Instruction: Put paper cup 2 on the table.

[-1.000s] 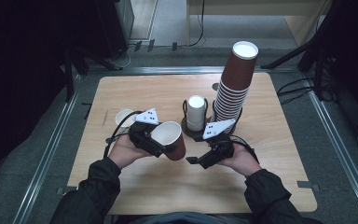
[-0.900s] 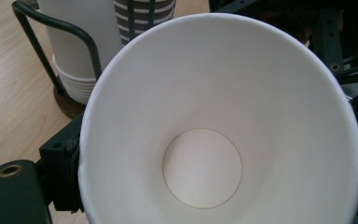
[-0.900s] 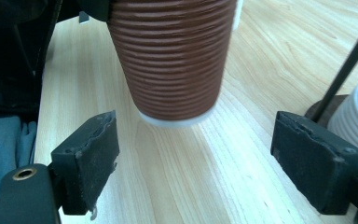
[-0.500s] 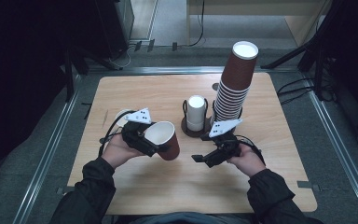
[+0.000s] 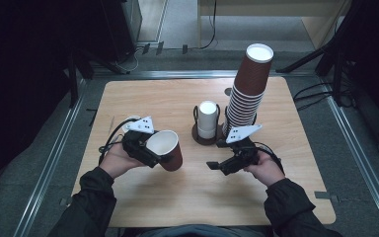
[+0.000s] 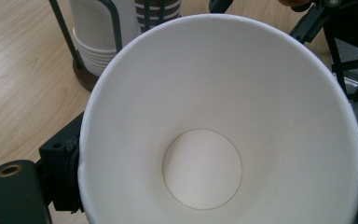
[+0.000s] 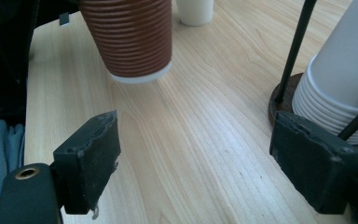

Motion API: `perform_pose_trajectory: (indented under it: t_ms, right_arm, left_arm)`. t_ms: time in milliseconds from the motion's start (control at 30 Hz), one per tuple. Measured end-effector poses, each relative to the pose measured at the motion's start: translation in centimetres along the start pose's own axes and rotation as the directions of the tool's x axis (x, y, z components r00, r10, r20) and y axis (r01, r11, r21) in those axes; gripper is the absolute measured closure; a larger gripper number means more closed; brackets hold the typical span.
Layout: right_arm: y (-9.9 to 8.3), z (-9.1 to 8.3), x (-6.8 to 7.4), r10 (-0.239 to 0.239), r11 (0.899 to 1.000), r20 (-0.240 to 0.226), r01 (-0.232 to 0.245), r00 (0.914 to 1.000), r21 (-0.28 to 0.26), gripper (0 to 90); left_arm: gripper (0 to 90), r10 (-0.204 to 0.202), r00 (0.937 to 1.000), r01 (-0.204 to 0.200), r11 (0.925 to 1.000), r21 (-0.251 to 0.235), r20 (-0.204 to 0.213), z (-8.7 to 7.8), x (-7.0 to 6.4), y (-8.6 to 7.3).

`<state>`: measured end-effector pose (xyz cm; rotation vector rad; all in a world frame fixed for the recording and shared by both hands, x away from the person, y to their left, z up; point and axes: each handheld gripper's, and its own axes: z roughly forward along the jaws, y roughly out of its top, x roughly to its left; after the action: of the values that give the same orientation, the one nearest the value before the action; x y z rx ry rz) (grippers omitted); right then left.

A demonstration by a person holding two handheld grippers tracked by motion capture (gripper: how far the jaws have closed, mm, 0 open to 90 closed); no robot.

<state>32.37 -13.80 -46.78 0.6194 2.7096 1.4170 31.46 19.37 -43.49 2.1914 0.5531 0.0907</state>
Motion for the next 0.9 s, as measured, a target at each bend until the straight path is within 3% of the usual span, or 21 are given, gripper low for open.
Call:
perform_pose_trajectory:
  t_ms: [200,433,667,900]
  right_arm:
    - [0.0,0.1,-0.3,0.003,1.0,0.008,-0.003,1.0,0.009,16.6]
    - [0.0,0.3,-0.5,-0.003,1.0,0.011,0.003,0.9999,0.017,16.6]
    - [0.0,0.5,-0.6,-0.012,1.0,0.004,0.012,0.9999,0.026,16.6]
    - [0.2,0.7,-0.8,-0.022,0.999,0.003,0.022,0.9997,0.025,17.2]
  left_arm:
    - [8.5,0.004,1.0,-0.004,1.0,-0.005,-0.006,-0.8,-0.1,-0.8]
    - [8.4,-0.021,0.9994,0.021,0.9997,-0.011,-0.028,-1.8,0.4,-1.7]
    - [8.3,-0.022,0.9996,0.022,0.9996,0.014,-0.018,-2.3,0.7,-2.8]
    - [8.3,-0.029,0.9988,0.03,0.9987,0.04,-0.039,-2.5,1.1,-3.9]
